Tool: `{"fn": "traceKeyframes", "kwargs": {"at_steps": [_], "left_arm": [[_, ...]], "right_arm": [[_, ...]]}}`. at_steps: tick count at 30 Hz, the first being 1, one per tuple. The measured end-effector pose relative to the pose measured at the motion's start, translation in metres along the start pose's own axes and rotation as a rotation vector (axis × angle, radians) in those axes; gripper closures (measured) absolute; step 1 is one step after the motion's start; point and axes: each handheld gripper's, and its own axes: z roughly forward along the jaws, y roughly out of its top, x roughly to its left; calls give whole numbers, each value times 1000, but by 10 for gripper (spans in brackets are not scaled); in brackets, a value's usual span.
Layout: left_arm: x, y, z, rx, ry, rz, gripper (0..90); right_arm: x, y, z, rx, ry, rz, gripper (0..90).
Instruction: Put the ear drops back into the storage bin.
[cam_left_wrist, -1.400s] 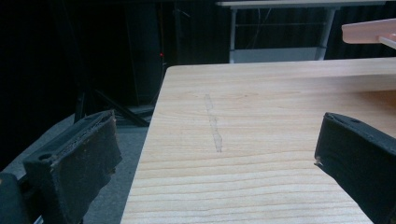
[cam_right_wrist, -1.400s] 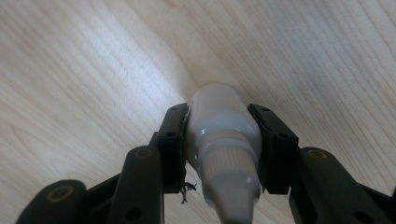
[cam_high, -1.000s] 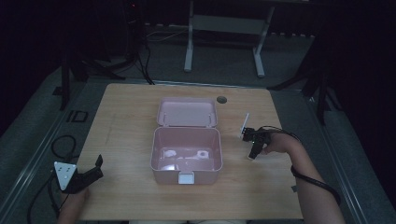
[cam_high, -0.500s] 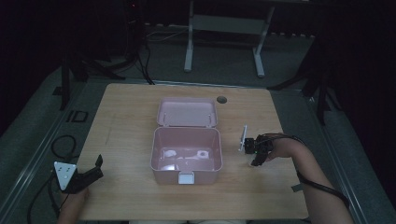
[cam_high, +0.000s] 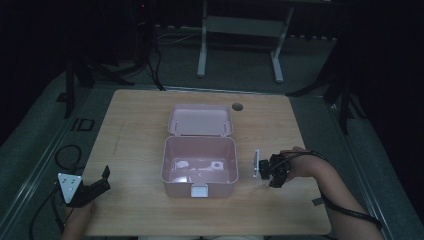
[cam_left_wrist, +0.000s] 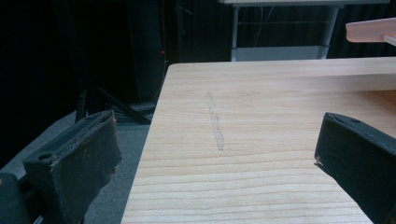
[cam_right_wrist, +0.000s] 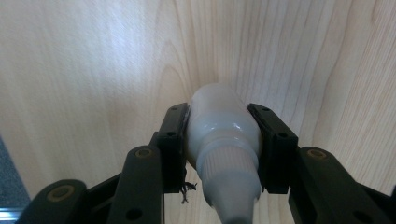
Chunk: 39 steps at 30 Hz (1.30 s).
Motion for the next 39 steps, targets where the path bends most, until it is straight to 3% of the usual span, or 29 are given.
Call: {"fn": "traceKeyframes", "kwargs": {"at_steps": [6, 13, 24, 32, 39], "left_arm": [[0, 0, 0, 0, 0, 0, 3], [0, 0, 0, 1, 1, 0, 3], [0, 0, 0, -2, 1, -1, 3], [0, 0, 0, -1, 1, -1, 3], [0, 0, 0, -1, -1, -1, 3]], "right_arm": [[4, 11, -14, -8, 28, -12, 596], [6, 16, -34, -8, 24, -11, 597], [8, 27, -70, 14, -4, -5, 597], [8, 38, -103, -9, -27, -11, 597], [8, 47, -119, -21, -24, -17, 597]]}}
